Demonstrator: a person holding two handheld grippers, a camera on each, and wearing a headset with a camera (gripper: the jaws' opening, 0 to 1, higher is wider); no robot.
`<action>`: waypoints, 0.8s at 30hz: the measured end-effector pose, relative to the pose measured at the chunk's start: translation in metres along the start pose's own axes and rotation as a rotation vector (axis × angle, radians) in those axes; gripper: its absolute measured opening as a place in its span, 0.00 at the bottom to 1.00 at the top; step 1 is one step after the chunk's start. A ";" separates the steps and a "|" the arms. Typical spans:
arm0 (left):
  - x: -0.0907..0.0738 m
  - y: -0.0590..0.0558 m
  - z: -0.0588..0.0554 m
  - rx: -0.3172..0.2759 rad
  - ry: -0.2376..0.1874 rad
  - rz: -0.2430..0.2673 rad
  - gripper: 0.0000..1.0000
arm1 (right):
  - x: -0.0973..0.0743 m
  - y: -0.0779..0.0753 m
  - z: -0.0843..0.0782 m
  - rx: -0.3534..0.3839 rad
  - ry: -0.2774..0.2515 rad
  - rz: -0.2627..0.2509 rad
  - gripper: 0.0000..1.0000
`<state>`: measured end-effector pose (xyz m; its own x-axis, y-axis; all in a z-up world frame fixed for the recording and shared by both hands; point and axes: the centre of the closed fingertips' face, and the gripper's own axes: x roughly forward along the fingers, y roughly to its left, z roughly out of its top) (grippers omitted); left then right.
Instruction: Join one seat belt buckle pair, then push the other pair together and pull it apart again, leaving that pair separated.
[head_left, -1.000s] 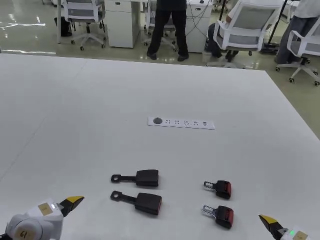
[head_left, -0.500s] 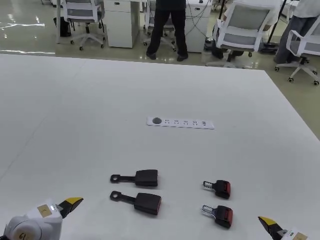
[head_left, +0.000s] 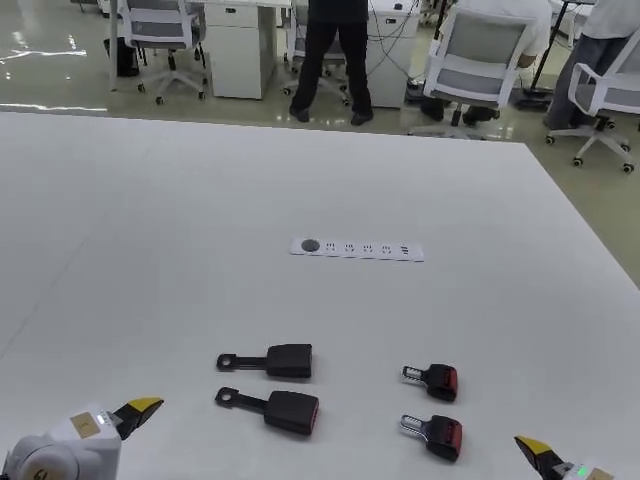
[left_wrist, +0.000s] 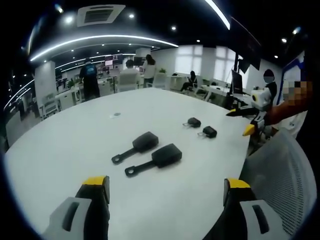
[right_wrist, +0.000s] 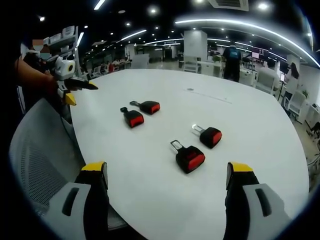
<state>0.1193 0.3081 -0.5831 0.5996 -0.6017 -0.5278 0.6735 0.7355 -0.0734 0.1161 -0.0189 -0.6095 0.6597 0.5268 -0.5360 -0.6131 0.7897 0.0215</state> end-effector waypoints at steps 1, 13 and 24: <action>0.001 0.000 0.000 0.002 0.001 0.000 0.97 | 0.000 0.000 0.000 -0.001 0.000 -0.001 1.00; 0.005 -0.002 -0.001 -0.007 0.000 0.000 0.96 | 0.004 -0.002 0.001 -0.004 0.001 0.006 0.99; 0.009 -0.002 -0.002 -0.004 0.003 -0.003 0.95 | 0.005 -0.003 0.003 -0.006 0.005 0.011 0.99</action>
<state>0.1223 0.3021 -0.5892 0.5963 -0.6032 -0.5297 0.6738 0.7348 -0.0783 0.1223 -0.0181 -0.6100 0.6508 0.5334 -0.5404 -0.6228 0.7821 0.0219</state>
